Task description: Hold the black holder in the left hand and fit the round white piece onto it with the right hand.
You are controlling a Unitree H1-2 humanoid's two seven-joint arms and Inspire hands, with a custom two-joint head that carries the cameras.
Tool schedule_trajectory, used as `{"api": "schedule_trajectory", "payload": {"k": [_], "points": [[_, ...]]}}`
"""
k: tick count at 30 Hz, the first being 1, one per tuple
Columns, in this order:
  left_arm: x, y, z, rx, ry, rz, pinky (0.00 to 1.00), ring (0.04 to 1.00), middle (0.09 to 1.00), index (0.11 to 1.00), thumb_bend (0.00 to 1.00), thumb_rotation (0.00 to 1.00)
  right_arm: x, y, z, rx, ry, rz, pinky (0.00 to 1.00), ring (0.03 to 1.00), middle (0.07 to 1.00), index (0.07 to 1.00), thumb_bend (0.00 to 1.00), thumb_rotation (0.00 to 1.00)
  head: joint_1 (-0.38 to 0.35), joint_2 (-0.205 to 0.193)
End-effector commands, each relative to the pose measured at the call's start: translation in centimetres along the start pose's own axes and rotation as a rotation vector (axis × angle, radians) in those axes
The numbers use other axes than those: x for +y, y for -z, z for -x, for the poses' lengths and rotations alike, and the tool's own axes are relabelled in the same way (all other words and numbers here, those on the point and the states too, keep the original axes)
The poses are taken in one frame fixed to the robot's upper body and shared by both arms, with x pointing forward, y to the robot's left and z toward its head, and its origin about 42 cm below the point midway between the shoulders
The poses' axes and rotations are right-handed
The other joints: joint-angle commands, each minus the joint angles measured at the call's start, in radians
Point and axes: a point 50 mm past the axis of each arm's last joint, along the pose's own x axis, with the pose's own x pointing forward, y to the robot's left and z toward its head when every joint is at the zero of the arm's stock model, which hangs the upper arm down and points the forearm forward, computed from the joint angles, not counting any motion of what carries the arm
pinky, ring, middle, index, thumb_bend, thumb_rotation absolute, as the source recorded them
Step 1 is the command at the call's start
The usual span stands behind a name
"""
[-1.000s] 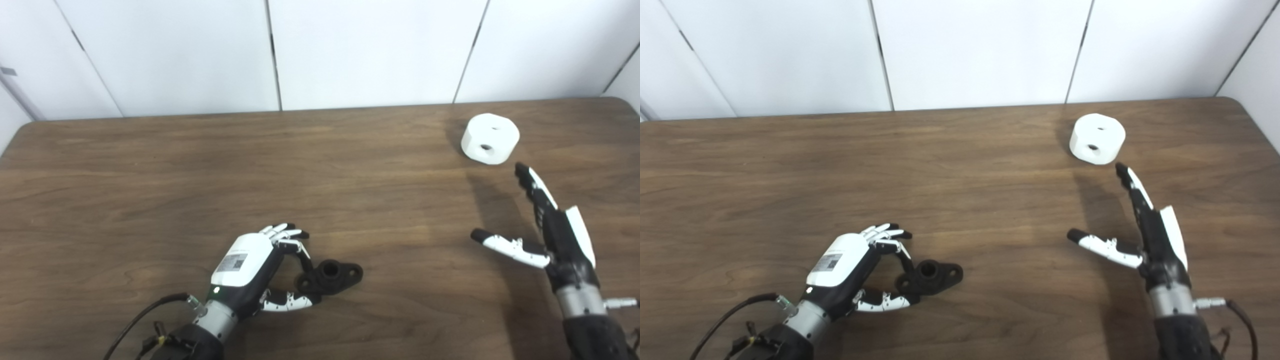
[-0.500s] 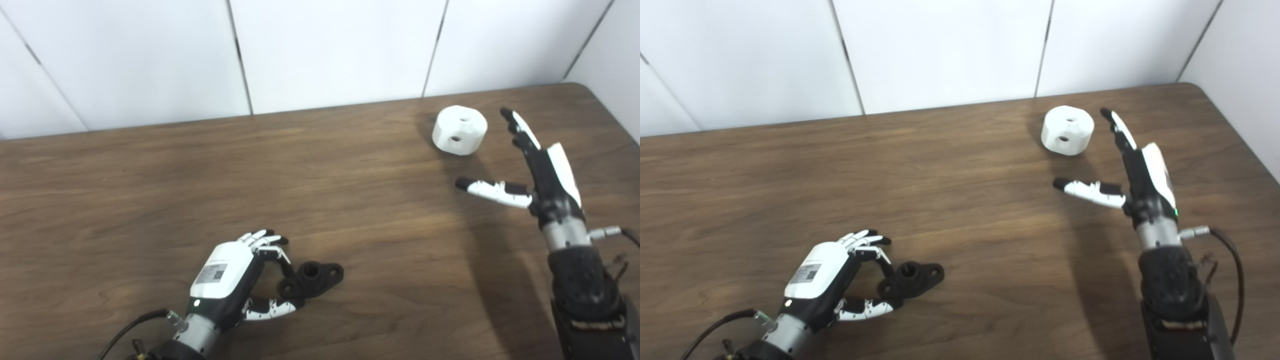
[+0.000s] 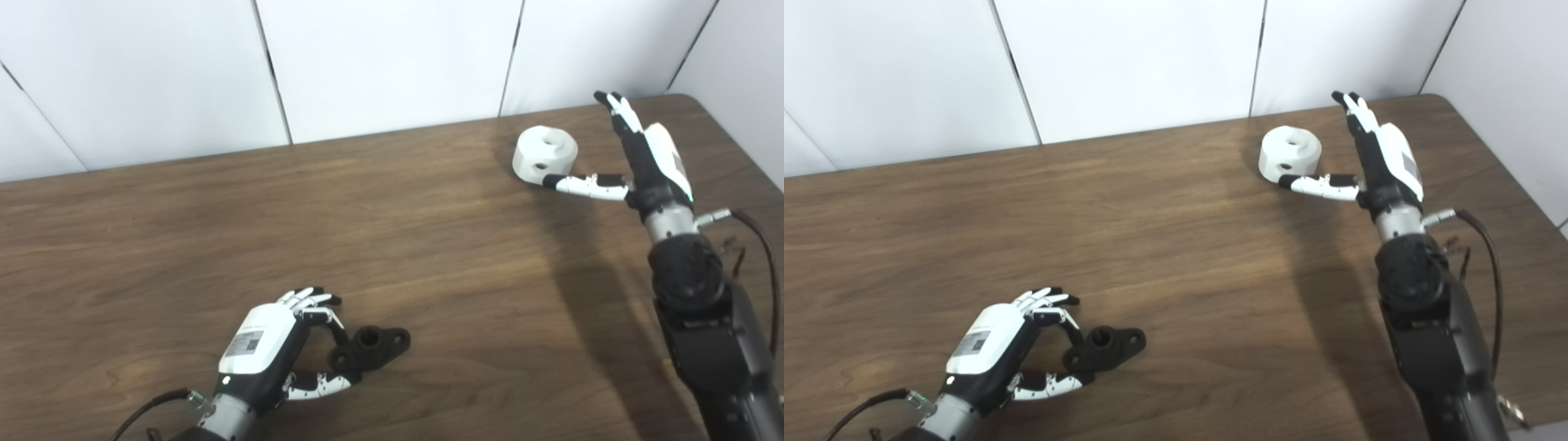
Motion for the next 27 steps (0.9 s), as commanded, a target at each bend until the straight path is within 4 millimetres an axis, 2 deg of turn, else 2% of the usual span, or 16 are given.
{"api": "schedule_trajectory", "payload": {"k": [1, 4, 10, 15, 27], "points": [[-3.8, 2.4, 2.2, 0.11, 0.274, 0.056, 0.89, 0.914, 0.834, 0.493, 0.5, 0.05, -1.8, -1.5, -2.2, -0.047, 0.046, 0.054, 0.95, 1.0, 1.0, 0.922, 0.87, 0.33, -0.001, 0.002], [-3.7, 2.4, 2.3, 0.111, 0.284, 0.101, 0.91, 0.925, 0.845, 0.493, 0.5, 0.05, -1.8, -1.6, -3.6, -0.031, 0.016, 0.097, 0.93, 1.0, 1.0, 0.893, 0.88, 0.3, -0.003, 0.0], [-3.6, 2.4, 2.2, 0.105, 0.292, 0.111, 0.9, 0.922, 0.844, 0.492, 0.5, 0.05, -1.4, -1.5, -5.7, -0.022, -0.034, 0.188, 0.99, 1.0, 1.0, 0.866, 0.88, 0.28, -0.006, -0.005], [-3.7, 2.5, 2.2, 0.098, 0.289, 0.112, 0.89, 0.918, 0.84, 0.492, 0.5, 0.05, -1.0, -1.3, -7.2, -0.009, -0.06, 0.243, 1.0, 1.0, 0.993, 0.858, 0.9, 0.27, -0.006, -0.006], [-3.8, 2.6, 2.4, 0.099, 0.292, 0.117, 0.9, 0.921, 0.838, 0.492, 0.5, 0.05, 0.1, -0.7, -7.9, 0.019, -0.1, 0.277, 1.0, 1.0, 0.983, 0.86, 0.9, 0.3, -0.01, -0.016]]}}
